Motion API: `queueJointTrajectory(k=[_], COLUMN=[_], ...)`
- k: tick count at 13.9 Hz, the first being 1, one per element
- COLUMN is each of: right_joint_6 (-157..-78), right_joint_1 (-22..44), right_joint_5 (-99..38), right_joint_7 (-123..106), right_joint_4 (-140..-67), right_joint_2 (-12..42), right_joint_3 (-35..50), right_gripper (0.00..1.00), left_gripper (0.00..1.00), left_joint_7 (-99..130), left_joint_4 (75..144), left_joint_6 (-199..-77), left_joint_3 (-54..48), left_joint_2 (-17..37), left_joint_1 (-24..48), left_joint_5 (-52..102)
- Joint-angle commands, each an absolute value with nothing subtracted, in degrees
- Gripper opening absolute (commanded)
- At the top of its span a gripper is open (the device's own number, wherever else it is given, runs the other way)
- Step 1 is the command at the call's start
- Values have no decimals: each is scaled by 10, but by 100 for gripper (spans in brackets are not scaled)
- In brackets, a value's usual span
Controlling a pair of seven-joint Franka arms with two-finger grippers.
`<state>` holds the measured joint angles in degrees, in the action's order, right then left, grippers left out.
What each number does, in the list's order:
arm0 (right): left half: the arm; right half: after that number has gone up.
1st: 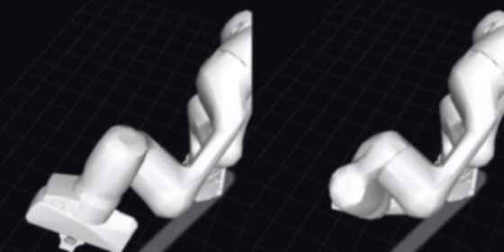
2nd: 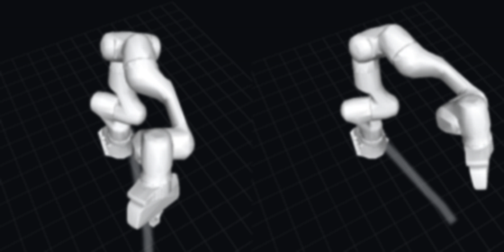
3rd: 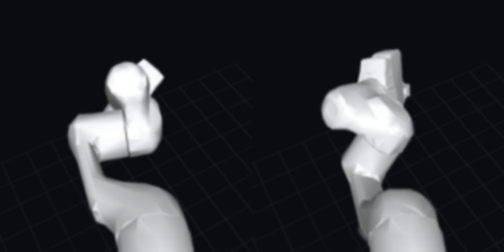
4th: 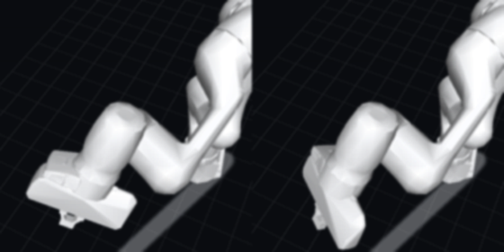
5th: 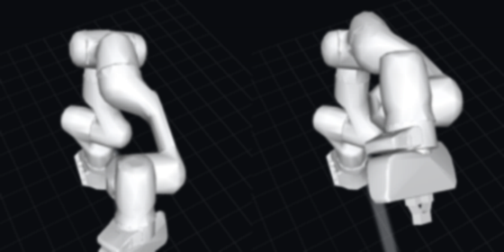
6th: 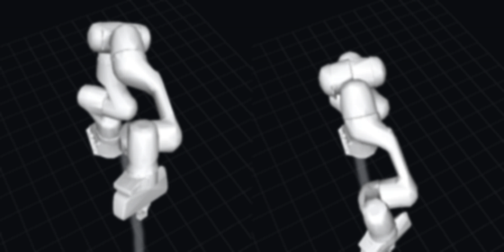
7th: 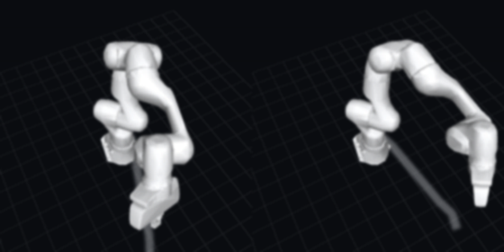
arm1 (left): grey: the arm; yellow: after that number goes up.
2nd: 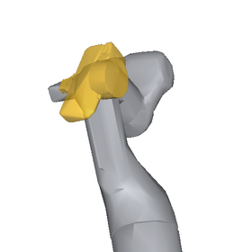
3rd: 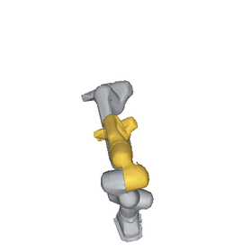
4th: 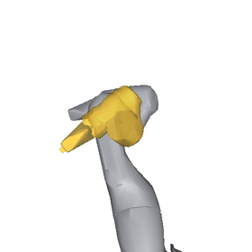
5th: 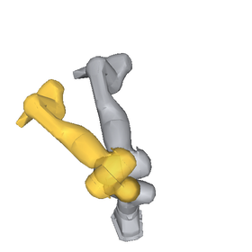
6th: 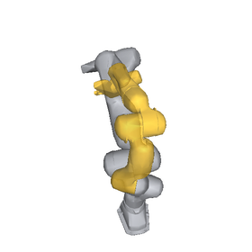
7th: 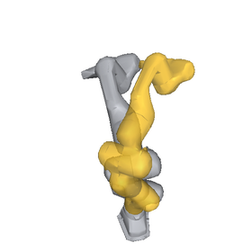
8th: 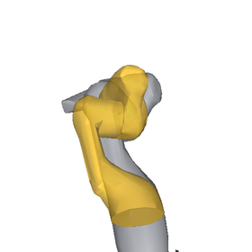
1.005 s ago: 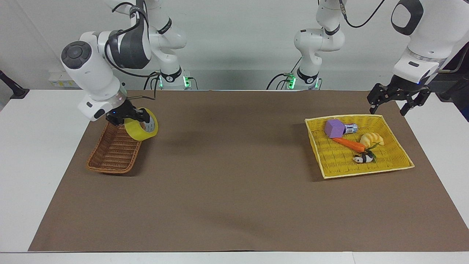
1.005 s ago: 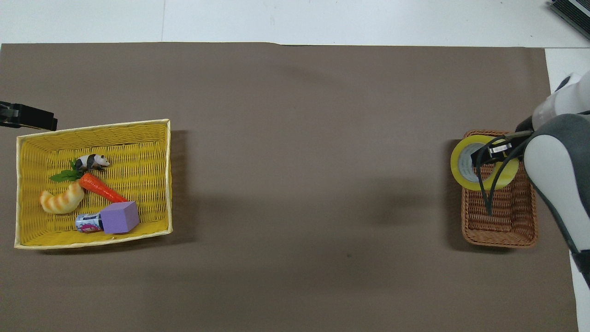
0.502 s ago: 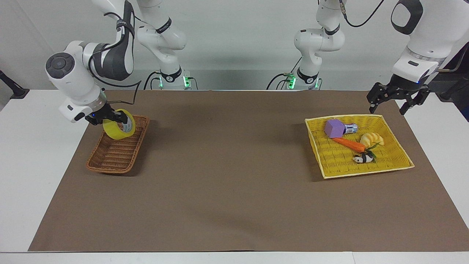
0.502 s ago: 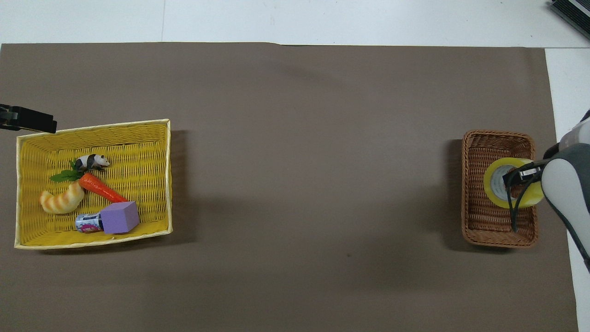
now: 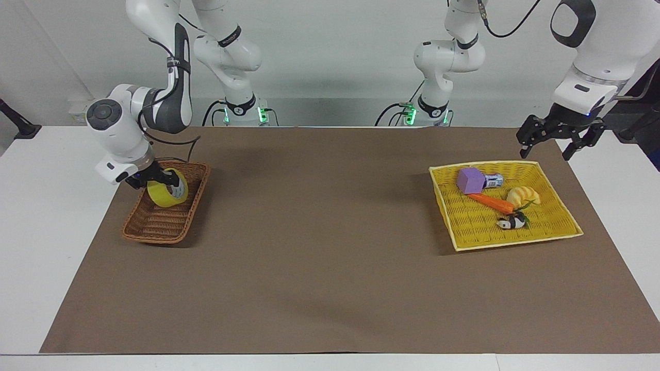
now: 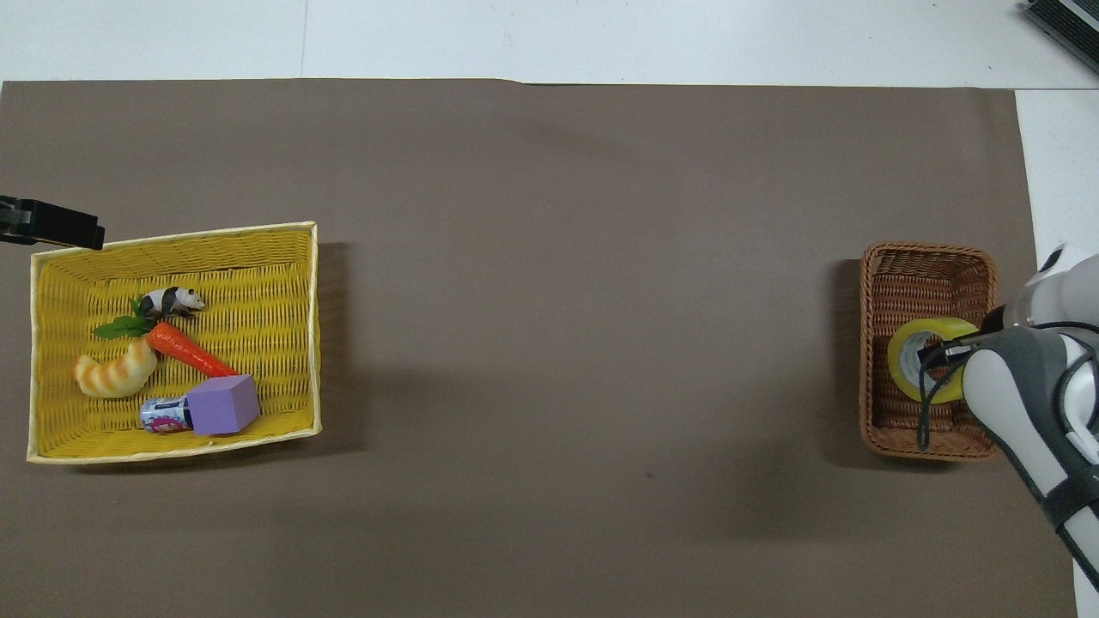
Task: Move tape to another basket
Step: 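Lower the tape into the brown basket and open the right gripper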
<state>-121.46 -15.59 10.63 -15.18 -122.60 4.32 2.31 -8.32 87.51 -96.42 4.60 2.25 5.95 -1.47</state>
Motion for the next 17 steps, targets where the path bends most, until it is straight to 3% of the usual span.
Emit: queueJointTrajectory(k=[1,4,5,6,7,8,11,12,17], right_joint_6=[-1257,-1289,-1289,-1288,-1288,-1287,-1284,-1282,-1271], right_joint_1=[-168,-175,-175,-175,-173,-174,-174,-174,-176], right_joint_5=[142,158,160,160,160,160,160,160,160], right_joint_7=[-163,-165,-167,-170,-170,-170,-170,-170,-199], right_joint_4=[-1260,-1274,-1274,-1274,-1274,-1274,-1274,-1274,-1238], right_joint_2=[27,34,34,34,34,34,34,34,49], right_joint_3=[29,29,29,30,30,30,30,30,30], right_gripper=[4,4,18,48,72,78,85,99,100], left_gripper=[100,100,100,100,100,100,100,100,100], left_joint_7=[-89,-88,-88,-88,-88,-88,-89,-88,-88], left_joint_4=[891,891,891,891,891,891,891,891,892], left_joint_6=[-961,-960,-959,-959,-959,-959,-960,-960,-960], left_joint_3=[42,41,42,41,41,41,41,42,42], left_joint_2=[8,8,8,8,8,8,7,8,7], left_joint_1=[54,54,54,54,54,54,54,54,53], left_joint_5=[-22,-22,-22,-22,-22,-22,-22,-22,-22])
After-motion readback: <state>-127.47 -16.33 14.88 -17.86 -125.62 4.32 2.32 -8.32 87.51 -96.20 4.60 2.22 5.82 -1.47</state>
